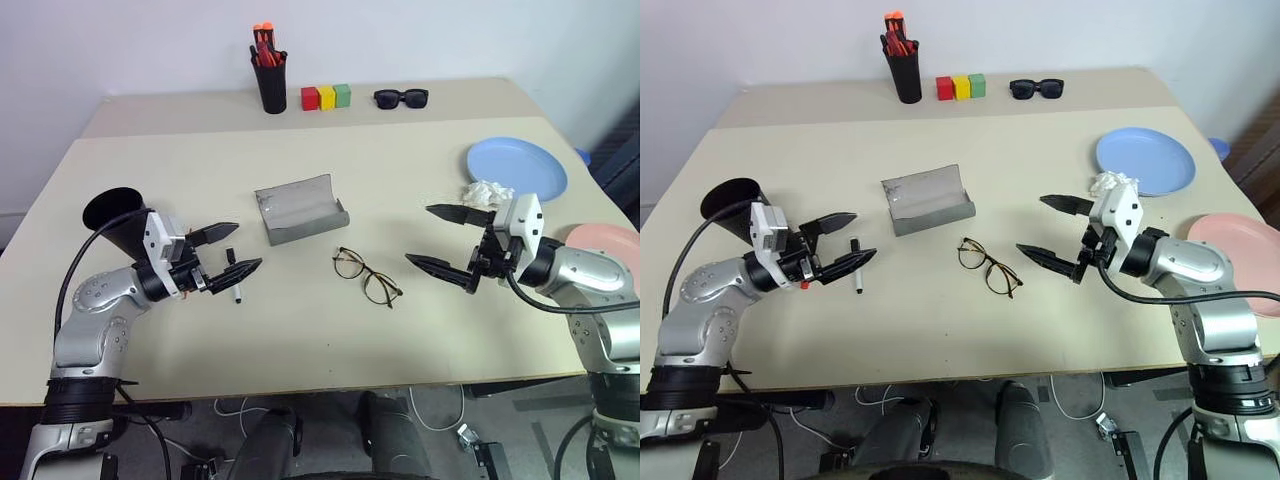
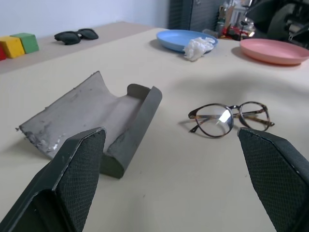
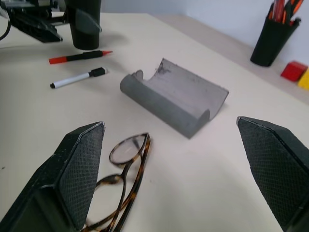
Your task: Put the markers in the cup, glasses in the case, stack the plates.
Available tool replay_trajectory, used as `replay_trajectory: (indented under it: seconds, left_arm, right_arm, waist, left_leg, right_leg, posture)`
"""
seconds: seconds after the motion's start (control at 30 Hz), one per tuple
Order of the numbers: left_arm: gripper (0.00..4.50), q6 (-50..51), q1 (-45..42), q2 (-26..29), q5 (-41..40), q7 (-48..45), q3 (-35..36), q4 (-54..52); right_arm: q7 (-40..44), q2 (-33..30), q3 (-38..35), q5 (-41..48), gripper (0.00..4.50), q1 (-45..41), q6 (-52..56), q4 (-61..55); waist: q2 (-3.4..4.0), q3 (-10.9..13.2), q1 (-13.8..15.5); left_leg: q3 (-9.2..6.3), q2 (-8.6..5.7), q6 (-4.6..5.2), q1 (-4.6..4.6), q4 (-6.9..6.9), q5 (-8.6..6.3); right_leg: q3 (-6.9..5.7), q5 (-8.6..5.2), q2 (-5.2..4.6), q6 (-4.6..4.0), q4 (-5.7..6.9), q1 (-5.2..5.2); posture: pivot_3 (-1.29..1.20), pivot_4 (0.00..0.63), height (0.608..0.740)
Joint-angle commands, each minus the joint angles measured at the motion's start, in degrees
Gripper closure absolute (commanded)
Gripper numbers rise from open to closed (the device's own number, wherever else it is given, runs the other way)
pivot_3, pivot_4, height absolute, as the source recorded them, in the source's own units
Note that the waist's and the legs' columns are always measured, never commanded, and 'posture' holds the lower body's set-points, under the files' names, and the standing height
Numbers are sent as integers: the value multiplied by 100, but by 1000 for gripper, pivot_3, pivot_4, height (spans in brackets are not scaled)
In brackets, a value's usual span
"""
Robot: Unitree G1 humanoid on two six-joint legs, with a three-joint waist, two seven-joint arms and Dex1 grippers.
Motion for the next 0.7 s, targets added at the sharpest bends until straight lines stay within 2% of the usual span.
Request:
replay_trajectory:
  seconds: [0.03, 0.37, 0.53, 0.7]
  left_arm:
    - [0, -203, 64, -13, 41, -10, 104, -2]
    - [0, 36, 239, 165, 154, 299, 231, -49]
    - [0, 608, 488, 387, 371, 1080, 349, -509]
    - [0, 1611, 703, 351, 566, 2423, 611, -1326]
  right_arm:
    - [72, -33, -1, -40, 38, -141, -128, 59]
    - [46, 65, 180, -73, 38, -301, -81, 54]
    - [41, 386, 473, -200, 38, -527, -253, 286]
    - [48, 747, 733, -253, 38, -747, -312, 336]
  waist:
    - [0, 0, 3]
    - [0, 0, -4]
    - [0, 0, -10]
    - [0, 0, 3]
  left_leg:
    - [0, 0, 0, -1, 0, 0]
    - [-1, 1, 0, -1, -1, 0]
    - [0, 2, 0, 0, -1, 0]
    - [-3, 4, 0, 0, -2, 0]
  right_leg:
    - [0, 0, 0, 0, 0, 0]
    - [0, 1, 2, -1, -2, 0]
    - [0, 1, 2, -1, -1, 0]
    - [1, 1, 3, -1, -1, -1]
  posture:
    - [0, 150, 740]
    - [0, 150, 740]
    - [0, 150, 740]
    - [0, 150, 740]
